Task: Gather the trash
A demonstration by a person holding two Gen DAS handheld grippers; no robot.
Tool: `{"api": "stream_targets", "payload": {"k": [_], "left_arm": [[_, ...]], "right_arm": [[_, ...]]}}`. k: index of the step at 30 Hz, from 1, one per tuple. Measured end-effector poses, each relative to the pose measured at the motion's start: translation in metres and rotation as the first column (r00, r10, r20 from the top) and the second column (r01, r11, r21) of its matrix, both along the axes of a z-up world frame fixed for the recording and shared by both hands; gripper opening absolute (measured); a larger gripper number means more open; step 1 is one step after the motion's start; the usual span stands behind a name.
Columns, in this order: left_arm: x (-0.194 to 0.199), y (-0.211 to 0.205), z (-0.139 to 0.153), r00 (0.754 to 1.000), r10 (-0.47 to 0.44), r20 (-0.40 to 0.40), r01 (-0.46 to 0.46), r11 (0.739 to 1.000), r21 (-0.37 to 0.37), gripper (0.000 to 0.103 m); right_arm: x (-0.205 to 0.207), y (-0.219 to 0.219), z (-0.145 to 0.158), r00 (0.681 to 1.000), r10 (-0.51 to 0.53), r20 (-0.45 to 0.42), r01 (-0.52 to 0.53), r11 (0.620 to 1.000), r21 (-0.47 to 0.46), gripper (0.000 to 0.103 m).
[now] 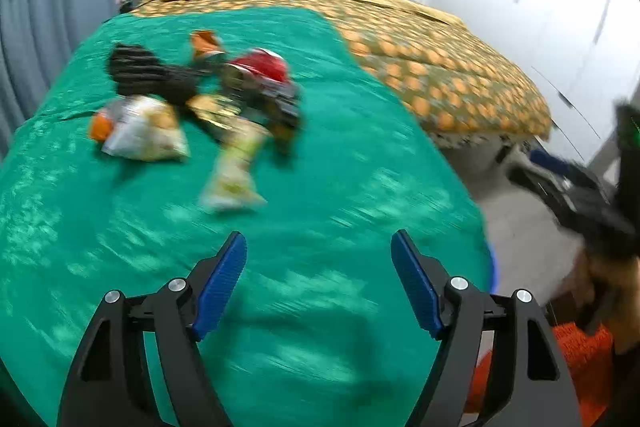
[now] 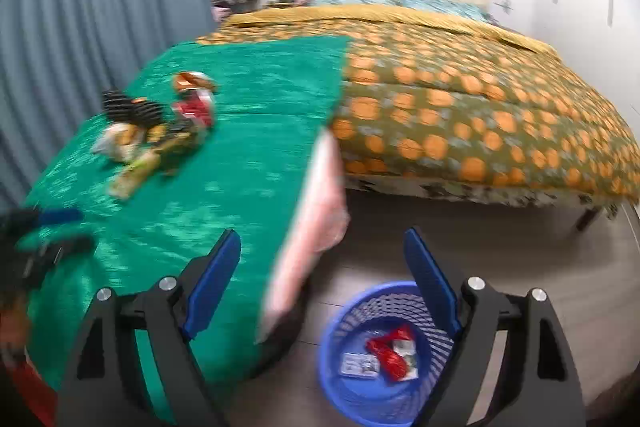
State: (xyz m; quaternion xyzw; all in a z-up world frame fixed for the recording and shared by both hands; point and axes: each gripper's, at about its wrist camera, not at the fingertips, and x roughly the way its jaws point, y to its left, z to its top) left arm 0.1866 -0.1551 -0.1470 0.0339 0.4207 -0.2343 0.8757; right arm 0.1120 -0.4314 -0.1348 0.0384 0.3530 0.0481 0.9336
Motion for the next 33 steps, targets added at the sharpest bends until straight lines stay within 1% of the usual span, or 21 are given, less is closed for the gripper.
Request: {"api": "stream_targets", "payload": {"k": [4, 5, 9, 12, 15, 16, 17, 18, 19, 20, 21, 24, 27, 30, 33], "left_arm": [[0.043, 0.013, 0.000, 0.999, -0.010, -0.041, 0.010, 1.000, 0.016, 0.075], [0.053, 0.013, -0.003, 0.998, -0.025, -0.049, 0.026, 0.999, 0.029, 0.075], [0.085, 0.009, -0.016, 0.998, -0.031, -0.061, 0.037, 0.995, 0.094, 0.074], [0.102, 0.002, -0.027, 0.998, -0.036, -0.060, 0.044, 0.989, 0.141, 0.066], [0.108, -0.004, -0.034, 0.997, -0.056, -0.053, 0.065, 0.982, 0.178, 0.062], [0.110, -0.007, -0.036, 0.997, -0.066, -0.044, 0.074, 0.977, 0.198, 0.058], [0.113, -0.009, -0.038, 0.997, -0.072, -0.039, 0.079, 0.974, 0.211, 0.051], [0.113, -0.011, -0.040, 0.996, -0.080, -0.035, 0.086, 0.971, 0.222, 0.042], [0.114, -0.012, -0.040, 0.996, -0.082, -0.032, 0.087, 0.971, 0.221, 0.037], [0.114, -0.012, -0.040, 0.996, -0.080, -0.027, 0.084, 0.973, 0.214, 0.022], [0.114, -0.011, -0.039, 0.997, -0.075, -0.028, 0.080, 0.975, 0.208, 0.018], [0.106, -0.003, -0.032, 0.999, -0.046, -0.025, 0.050, 0.983, 0.179, 0.017], [0.080, 0.013, -0.022, 1.000, -0.018, -0.017, 0.021, 0.986, 0.168, 0.017], [0.048, 0.042, -0.015, 0.999, 0.032, -0.017, -0.029, 0.986, 0.162, 0.017], [0.030, 0.068, -0.015, 0.995, 0.094, -0.009, -0.092, 0.983, 0.158, 0.017]], "right_arm": [[0.003, 0.034, -0.002, 0.997, 0.074, -0.012, -0.073, 0.997, 0.020, 0.081], [0.004, 0.040, -0.003, 0.996, 0.088, -0.015, -0.088, 0.996, 0.013, 0.081], [0.009, 0.057, -0.005, 0.992, 0.125, -0.019, -0.125, 0.992, -0.014, 0.081], [0.013, 0.056, -0.008, 0.991, 0.127, -0.030, -0.127, 0.992, -0.006, 0.081], [0.014, 0.054, -0.010, 0.992, 0.123, -0.037, -0.124, 0.992, -0.004, 0.081], [0.014, 0.053, -0.010, 0.992, 0.122, -0.038, -0.122, 0.993, -0.003, 0.081], [0.014, 0.052, -0.010, 0.992, 0.122, -0.039, -0.122, 0.993, -0.002, 0.081], [0.013, 0.052, -0.010, 0.992, 0.121, -0.038, -0.121, 0.993, -0.002, 0.081], [0.013, 0.051, -0.010, 0.992, 0.121, -0.037, -0.121, 0.993, -0.004, 0.081], [0.014, 0.051, -0.009, 0.992, 0.120, -0.036, -0.121, 0.993, -0.005, 0.081], [0.014, 0.051, -0.008, 0.992, 0.119, -0.034, -0.119, 0.993, -0.006, 0.081], [0.013, 0.049, -0.006, 0.993, 0.116, -0.028, -0.116, 0.993, -0.005, 0.081], [0.012, 0.048, -0.005, 0.993, 0.113, -0.025, -0.113, 0.994, -0.006, 0.081], [0.011, 0.050, -0.006, 0.993, 0.114, -0.027, -0.114, 0.993, -0.013, 0.081], [0.012, 0.055, -0.009, 0.993, 0.116, -0.035, -0.116, 0.993, -0.022, 0.081]]}}
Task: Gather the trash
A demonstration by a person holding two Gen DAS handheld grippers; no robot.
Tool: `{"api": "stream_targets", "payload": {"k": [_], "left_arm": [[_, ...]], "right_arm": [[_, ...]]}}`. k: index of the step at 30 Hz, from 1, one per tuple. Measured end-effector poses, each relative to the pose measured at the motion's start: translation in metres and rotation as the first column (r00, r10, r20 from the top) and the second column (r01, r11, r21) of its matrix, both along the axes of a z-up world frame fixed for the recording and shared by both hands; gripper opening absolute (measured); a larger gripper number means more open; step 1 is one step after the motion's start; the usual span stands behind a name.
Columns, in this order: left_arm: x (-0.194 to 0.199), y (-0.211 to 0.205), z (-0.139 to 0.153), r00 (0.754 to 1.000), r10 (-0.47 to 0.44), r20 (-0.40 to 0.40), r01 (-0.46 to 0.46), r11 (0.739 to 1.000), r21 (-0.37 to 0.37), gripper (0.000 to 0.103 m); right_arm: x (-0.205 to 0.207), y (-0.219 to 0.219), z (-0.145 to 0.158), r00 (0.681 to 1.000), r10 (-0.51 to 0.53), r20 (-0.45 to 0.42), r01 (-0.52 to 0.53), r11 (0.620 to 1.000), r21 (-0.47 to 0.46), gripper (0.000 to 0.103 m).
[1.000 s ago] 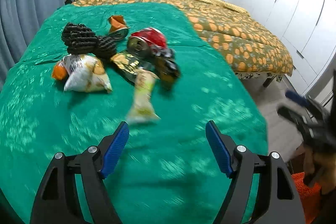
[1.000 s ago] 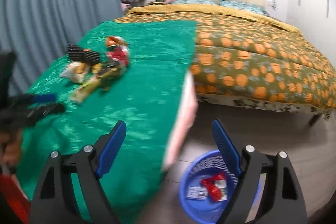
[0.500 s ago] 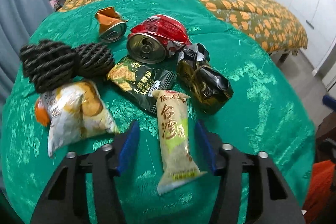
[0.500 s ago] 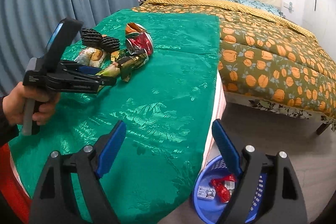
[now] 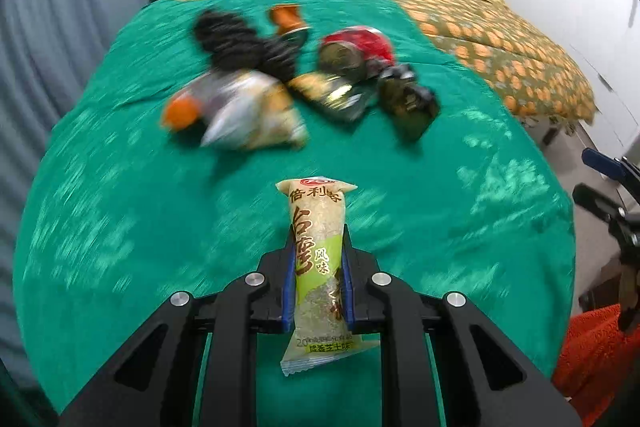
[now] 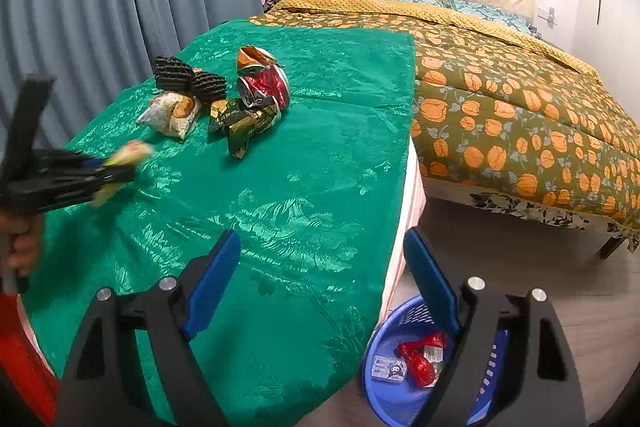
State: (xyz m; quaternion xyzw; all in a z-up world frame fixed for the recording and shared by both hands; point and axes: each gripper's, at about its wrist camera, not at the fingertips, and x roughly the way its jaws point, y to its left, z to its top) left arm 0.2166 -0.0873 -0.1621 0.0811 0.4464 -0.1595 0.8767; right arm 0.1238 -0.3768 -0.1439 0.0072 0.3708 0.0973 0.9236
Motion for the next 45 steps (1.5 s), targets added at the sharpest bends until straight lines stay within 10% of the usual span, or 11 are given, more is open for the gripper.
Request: {"api": "stream_targets", "payload": {"k": [5, 9, 19, 25, 27, 33, 40, 45], "left_arm": [[-0.006, 0.024, -0.009, 0.998, 0.057, 0.017, -0.057, 0.998, -0.035, 0.020], [-0.008, 0.027, -0.018, 0.997, 0.056, 0.053, -0.055, 0.998, -0.019, 0.054], [-0.002, 0.029, -0.029, 0.999, 0.034, 0.014, -0.034, 0.999, -0.030, 0.070], [-0.001, 0.025, -0.029, 1.000, 0.021, 0.012, -0.020, 1.000, -0.015, 0.075], [0.000, 0.025, -0.030, 1.000, 0.019, 0.011, -0.018, 1.000, -0.018, 0.075], [-0.001, 0.023, -0.030, 1.000, 0.014, 0.013, -0.014, 1.000, -0.002, 0.078], [0.000, 0.024, -0.030, 1.000, 0.025, 0.007, -0.025, 1.000, -0.002, 0.080], [0.000, 0.028, -0.028, 0.999, -0.012, -0.034, 0.012, 1.000, -0.001, 0.087]], "right_arm": [[0.009, 0.017, -0.008, 0.999, 0.003, -0.034, -0.003, 1.000, -0.002, 0.081], [0.023, 0.037, -0.005, 0.998, 0.021, -0.054, -0.021, 1.000, 0.002, 0.081], [0.131, 0.106, 0.009, 0.994, 0.003, -0.111, -0.007, 0.999, -0.033, 0.081], [0.171, 0.108, -0.009, 0.981, -0.060, -0.186, 0.046, 0.996, -0.081, 0.044], [0.168, 0.105, -0.009, 0.981, -0.068, -0.179, 0.053, 0.995, -0.086, 0.028], [0.113, 0.105, 0.002, 0.986, 0.033, -0.164, -0.044, 0.997, -0.061, 0.026], [0.054, 0.070, -0.017, 0.953, 0.109, -0.282, -0.036, 0.967, 0.251, 0.026], [0.048, 0.041, -0.024, 0.955, 0.055, -0.292, 0.033, 0.957, 0.289, 0.045]]}}
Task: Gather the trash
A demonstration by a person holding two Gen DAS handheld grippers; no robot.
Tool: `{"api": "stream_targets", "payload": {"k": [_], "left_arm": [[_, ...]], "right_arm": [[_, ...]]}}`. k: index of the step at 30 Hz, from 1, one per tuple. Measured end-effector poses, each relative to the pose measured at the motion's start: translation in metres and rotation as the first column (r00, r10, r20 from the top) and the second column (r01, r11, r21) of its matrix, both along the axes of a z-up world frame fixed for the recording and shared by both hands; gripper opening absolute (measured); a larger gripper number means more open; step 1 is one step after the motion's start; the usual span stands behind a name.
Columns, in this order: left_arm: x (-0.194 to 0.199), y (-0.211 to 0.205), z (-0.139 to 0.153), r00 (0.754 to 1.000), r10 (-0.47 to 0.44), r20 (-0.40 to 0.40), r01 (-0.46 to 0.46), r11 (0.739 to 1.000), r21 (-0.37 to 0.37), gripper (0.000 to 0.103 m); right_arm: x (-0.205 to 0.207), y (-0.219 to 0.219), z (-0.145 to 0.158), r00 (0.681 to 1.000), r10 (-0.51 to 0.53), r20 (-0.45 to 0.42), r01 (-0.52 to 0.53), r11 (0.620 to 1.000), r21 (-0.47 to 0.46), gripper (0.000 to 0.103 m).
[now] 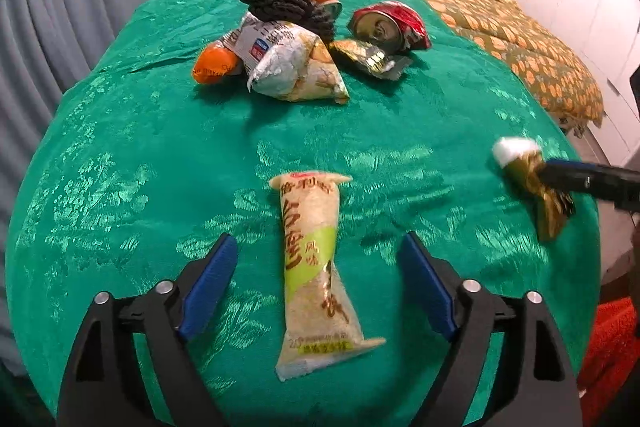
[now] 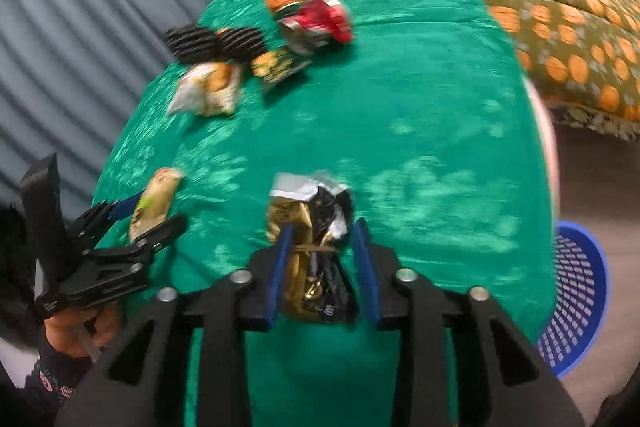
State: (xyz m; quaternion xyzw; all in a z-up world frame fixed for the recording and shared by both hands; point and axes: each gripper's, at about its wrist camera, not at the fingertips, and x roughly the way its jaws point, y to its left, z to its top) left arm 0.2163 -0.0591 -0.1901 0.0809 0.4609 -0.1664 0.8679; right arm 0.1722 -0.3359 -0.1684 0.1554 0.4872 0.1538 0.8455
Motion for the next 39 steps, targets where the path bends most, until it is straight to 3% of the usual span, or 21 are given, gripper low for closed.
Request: {"api": "stream_targets", "payload": {"k": [2, 6, 10, 13, 16, 19, 20, 22, 27, 34, 39], "left_arm": [[-0.002, 0.002, 0.002, 1.000, -0.026, -0.015, 0.027, 1.000, 0.012, 0.087], [-0.007, 0.009, 0.014, 0.996, -0.087, 0.018, 0.086, 0.995, 0.047, 0.088], [-0.004, 0.022, 0.024, 0.995, -0.097, 0.036, 0.098, 0.995, -0.014, 0.088], [0.004, 0.025, 0.023, 0.997, -0.081, 0.016, 0.082, 0.995, -0.055, 0.088], [0.010, 0.020, 0.015, 0.998, -0.069, -0.002, 0.069, 0.997, -0.033, 0.080], [0.010, 0.012, 0.010, 0.997, -0.075, -0.006, 0.075, 0.997, -0.020, 0.071], [0.009, 0.009, 0.010, 0.997, -0.081, 0.000, 0.081, 0.997, -0.011, 0.068], [0.006, 0.002, 0.010, 0.995, -0.098, 0.016, 0.098, 0.995, 0.008, 0.060], [0.007, 0.001, 0.005, 0.997, -0.082, 0.010, 0.082, 0.996, 0.017, 0.021], [0.001, 0.016, 0.019, 0.999, -0.043, 0.007, 0.043, 0.987, -0.153, 0.016], [-0.023, -0.007, 0.033, 0.997, -0.079, -0.003, 0.076, 0.969, -0.236, 0.016]], "right_arm": [[-0.001, -0.006, 0.003, 1.000, -0.014, 0.006, 0.015, 0.999, -0.036, 0.062], [-0.006, 0.003, 0.013, 0.998, 0.032, 0.054, -0.024, 0.991, -0.135, 0.068], [-0.007, 0.033, 0.019, 0.987, 0.140, 0.075, -0.120, 0.965, -0.234, 0.075], [0.002, 0.048, 0.011, 0.988, 0.146, 0.043, -0.127, 0.948, -0.291, 0.075], [0.011, 0.051, 0.003, 0.992, 0.122, 0.008, -0.113, 0.943, -0.313, 0.074], [0.011, 0.052, 0.000, 0.992, 0.123, 0.004, -0.115, 0.940, -0.321, 0.060], [0.011, 0.052, 0.000, 0.991, 0.131, 0.002, -0.123, 0.938, -0.325, 0.051], [0.010, 0.053, 0.001, 0.990, 0.140, 0.010, -0.129, 0.933, -0.337, 0.046], [0.002, 0.044, 0.011, 0.992, 0.120, 0.042, -0.101, 0.947, -0.304, 0.045], [-0.024, 0.004, 0.036, 0.990, 0.082, 0.118, -0.059, 0.981, -0.187, 0.045], [-0.041, -0.052, 0.032, 0.992, 0.009, 0.126, 0.016, 0.981, -0.193, 0.045]]}}
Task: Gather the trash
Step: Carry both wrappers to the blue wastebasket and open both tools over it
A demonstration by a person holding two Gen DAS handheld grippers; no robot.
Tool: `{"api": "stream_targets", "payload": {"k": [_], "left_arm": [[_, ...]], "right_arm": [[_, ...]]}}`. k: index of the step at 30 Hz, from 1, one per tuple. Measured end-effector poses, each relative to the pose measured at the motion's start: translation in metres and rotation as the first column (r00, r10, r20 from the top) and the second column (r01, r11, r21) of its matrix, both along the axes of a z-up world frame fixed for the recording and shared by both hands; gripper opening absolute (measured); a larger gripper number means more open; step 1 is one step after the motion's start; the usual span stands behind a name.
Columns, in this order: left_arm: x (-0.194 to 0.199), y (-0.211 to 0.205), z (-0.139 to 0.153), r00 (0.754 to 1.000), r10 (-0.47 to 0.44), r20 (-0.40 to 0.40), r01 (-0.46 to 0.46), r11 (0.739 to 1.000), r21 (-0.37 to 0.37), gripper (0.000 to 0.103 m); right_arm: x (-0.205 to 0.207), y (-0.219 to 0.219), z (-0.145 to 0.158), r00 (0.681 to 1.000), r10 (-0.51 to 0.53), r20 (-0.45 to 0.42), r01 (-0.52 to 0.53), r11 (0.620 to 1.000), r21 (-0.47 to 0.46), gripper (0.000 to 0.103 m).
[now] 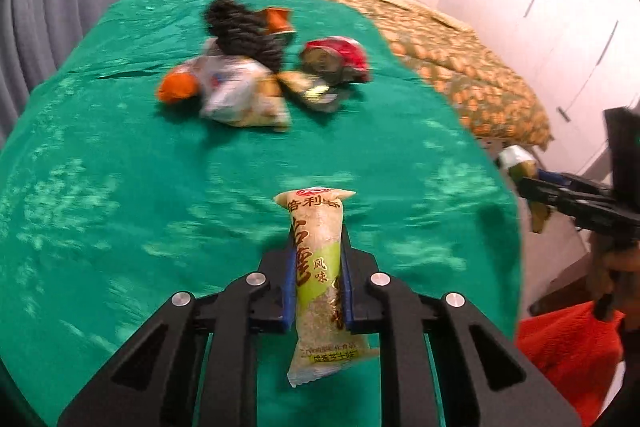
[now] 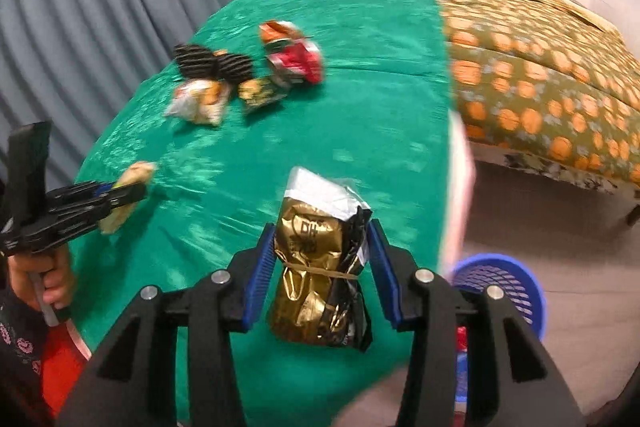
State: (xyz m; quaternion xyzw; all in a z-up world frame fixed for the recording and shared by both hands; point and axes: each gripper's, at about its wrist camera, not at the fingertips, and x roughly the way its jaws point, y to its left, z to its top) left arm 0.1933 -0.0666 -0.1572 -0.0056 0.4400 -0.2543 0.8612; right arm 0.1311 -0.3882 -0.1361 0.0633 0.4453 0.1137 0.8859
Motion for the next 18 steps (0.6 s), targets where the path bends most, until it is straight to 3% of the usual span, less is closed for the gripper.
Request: {"api": "stream_targets", "payload": {"k": [5, 9, 12, 18], "left_arm": [[-0.022, -0.069, 0.020, 0.994, -0.111, 0.012, 0.111, 0.994, -0.022, 0.016], [-0.035, -0.148, 0.025, 0.972, -0.233, -0.015, 0.232, 0.972, -0.045, 0.016], [-0.044, -0.213, 0.015, 0.951, -0.305, -0.044, 0.304, 0.952, -0.030, 0.016], [-0.050, -0.306, -0.025, 0.930, -0.353, -0.098, 0.356, 0.934, 0.012, 0.017]], "right_arm": [[-0.008, -0.071, -0.024, 0.991, -0.129, -0.036, 0.128, 0.991, -0.027, 0.045], [-0.011, -0.121, -0.052, 0.975, -0.212, -0.074, 0.208, 0.977, -0.049, 0.045], [-0.015, -0.152, -0.074, 0.958, -0.271, -0.092, 0.267, 0.962, -0.057, 0.045], [-0.025, -0.198, -0.101, 0.928, -0.345, -0.143, 0.345, 0.938, -0.021, 0.045]]}}
